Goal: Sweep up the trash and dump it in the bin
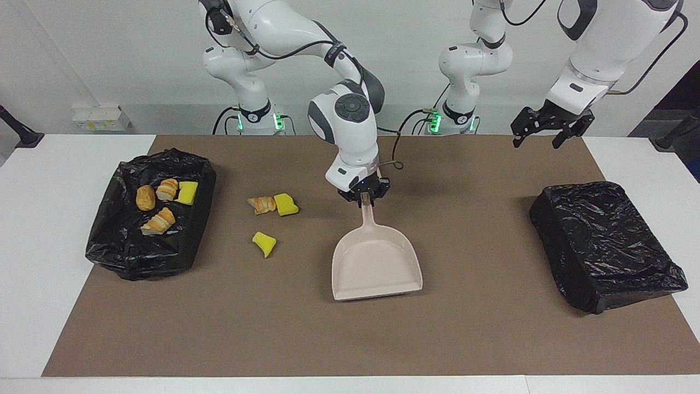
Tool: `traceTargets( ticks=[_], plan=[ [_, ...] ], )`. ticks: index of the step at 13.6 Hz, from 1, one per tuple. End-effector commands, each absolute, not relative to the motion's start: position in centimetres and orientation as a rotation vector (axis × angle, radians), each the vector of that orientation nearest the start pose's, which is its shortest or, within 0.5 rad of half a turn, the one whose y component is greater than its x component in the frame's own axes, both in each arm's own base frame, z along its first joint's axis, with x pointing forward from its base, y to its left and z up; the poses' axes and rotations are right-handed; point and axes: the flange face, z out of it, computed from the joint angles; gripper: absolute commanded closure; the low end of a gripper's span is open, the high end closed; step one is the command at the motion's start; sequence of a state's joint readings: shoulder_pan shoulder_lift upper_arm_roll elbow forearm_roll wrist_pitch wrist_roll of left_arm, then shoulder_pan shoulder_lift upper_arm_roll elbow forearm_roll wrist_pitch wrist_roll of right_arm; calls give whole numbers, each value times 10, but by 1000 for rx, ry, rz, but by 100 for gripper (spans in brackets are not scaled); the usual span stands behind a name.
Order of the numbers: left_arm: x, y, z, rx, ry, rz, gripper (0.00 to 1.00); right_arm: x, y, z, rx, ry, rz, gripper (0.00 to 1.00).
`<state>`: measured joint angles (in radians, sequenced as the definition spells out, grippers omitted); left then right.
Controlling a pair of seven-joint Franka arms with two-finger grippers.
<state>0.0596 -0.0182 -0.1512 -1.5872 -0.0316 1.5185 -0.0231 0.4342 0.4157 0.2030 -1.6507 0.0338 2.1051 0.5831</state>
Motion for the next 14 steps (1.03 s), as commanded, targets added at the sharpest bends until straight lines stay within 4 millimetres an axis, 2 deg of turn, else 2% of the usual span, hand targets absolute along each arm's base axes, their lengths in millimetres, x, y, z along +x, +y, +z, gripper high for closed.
traceTargets(
  ticks=[1,2,3,4,5,6,7,8,10,11,12,14],
  plan=[
    [545,-46,635,-3149,120,78,0,551,390,369,-3014,51,51,100],
    [543,-54,635,-3147,141,88,0,550,390,365,-3019,54,57,100],
    [543,-53,637,-3145,139,85,0,547,388,359,-3027,53,70,100],
    [543,-55,637,-3147,144,85,0,544,385,354,-3030,51,68,76],
    [543,-62,642,-3143,163,69,0,541,385,352,-3034,48,67,8],
    [545,-58,643,-3146,151,61,0,537,391,354,-3047,17,60,0],
    [545,-52,644,-3144,136,54,0,533,396,356,-3065,-13,47,0],
    [545,-50,647,-3145,131,35,0,530,394,372,-3064,-18,26,0],
    [546,-52,644,-3148,136,32,0,519,379,422,-3078,-20,43,0],
    [547,-52,641,-3148,131,30,0,508,370,445,-3099,-26,75,0],
    [546,-49,637,-3150,115,40,0,492,365,459,-3116,-33,147,0],
    [545,-44,625,-3181,91,32,0,447,368,465,-3069,-71,292,0]
  ],
)
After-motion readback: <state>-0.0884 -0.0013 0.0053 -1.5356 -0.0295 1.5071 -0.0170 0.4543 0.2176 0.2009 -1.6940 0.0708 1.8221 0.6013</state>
